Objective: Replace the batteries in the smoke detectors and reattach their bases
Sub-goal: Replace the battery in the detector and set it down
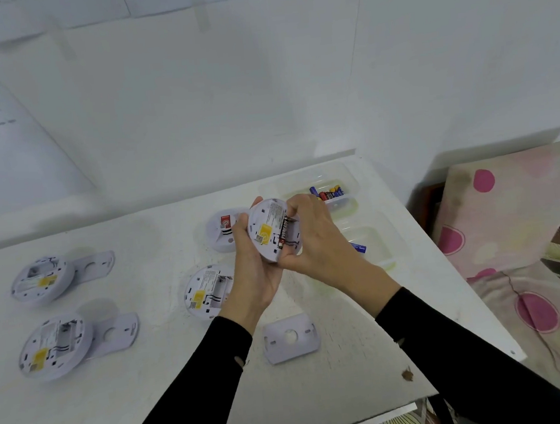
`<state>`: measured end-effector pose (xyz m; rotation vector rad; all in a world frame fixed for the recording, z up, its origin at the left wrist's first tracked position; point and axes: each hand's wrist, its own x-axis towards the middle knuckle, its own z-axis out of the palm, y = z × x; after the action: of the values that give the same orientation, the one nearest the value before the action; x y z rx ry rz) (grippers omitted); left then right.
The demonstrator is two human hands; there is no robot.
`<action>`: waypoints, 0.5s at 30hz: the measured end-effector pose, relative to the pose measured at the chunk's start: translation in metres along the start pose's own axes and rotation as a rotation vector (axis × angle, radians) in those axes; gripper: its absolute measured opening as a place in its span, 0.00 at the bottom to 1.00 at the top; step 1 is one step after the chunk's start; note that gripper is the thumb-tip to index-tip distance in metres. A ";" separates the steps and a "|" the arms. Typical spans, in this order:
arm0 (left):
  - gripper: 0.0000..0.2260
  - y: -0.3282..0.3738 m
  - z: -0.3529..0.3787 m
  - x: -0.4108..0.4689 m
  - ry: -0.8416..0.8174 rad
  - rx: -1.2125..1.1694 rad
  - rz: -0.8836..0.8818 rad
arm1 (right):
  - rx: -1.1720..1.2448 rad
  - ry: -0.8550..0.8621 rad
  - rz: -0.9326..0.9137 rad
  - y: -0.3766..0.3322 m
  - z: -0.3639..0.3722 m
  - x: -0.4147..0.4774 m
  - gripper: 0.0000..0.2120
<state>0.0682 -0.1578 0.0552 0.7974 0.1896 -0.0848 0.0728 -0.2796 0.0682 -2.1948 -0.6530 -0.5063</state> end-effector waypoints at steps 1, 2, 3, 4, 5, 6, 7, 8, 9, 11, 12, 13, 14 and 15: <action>0.25 -0.001 0.000 0.000 0.006 -0.001 -0.005 | 0.006 -0.012 0.016 0.001 -0.001 -0.002 0.25; 0.25 -0.002 0.000 0.001 0.014 -0.008 -0.012 | 0.018 -0.040 0.032 0.002 -0.002 -0.004 0.25; 0.25 -0.003 -0.001 0.002 0.022 -0.021 -0.024 | 0.032 -0.081 0.043 0.003 -0.004 -0.006 0.24; 0.26 -0.003 -0.002 0.002 0.033 -0.038 -0.036 | 0.036 -0.127 0.046 0.005 -0.004 -0.009 0.23; 0.26 -0.002 -0.002 0.002 0.040 -0.057 -0.047 | 0.022 -0.164 0.030 0.006 -0.005 -0.012 0.23; 0.26 0.000 -0.002 0.002 0.044 -0.075 -0.058 | -0.004 -0.181 -0.012 0.008 -0.006 -0.014 0.22; 0.26 0.001 -0.002 0.003 0.046 -0.097 -0.069 | -0.031 -0.182 -0.074 0.010 -0.006 -0.017 0.21; 0.26 0.003 -0.002 0.003 0.049 -0.121 -0.081 | -0.046 -0.178 -0.141 0.013 -0.006 -0.020 0.19; 0.28 0.004 -0.001 0.003 0.053 -0.136 -0.089 | -0.055 -0.171 -0.198 0.016 -0.005 -0.022 0.17; 0.29 0.005 -0.002 0.005 0.053 -0.138 -0.097 | -0.055 -0.139 -0.259 0.022 -0.004 -0.027 0.14; 0.29 0.004 -0.003 0.005 0.054 -0.139 -0.100 | -0.042 -0.111 -0.261 0.024 -0.004 -0.028 0.14; 0.28 0.003 -0.003 0.006 0.055 -0.145 -0.105 | -0.031 -0.083 -0.255 0.025 -0.004 -0.030 0.15; 0.27 0.002 -0.003 0.006 0.055 -0.153 -0.112 | -0.029 -0.061 -0.250 0.027 -0.003 -0.031 0.15; 0.27 0.001 -0.003 0.006 0.055 -0.160 -0.116 | -0.038 -0.041 -0.255 0.028 -0.004 -0.031 0.16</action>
<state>0.0739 -0.1554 0.0525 0.6292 0.2911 -0.1559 0.0645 -0.3075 0.0377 -2.1736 -0.9600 -0.6089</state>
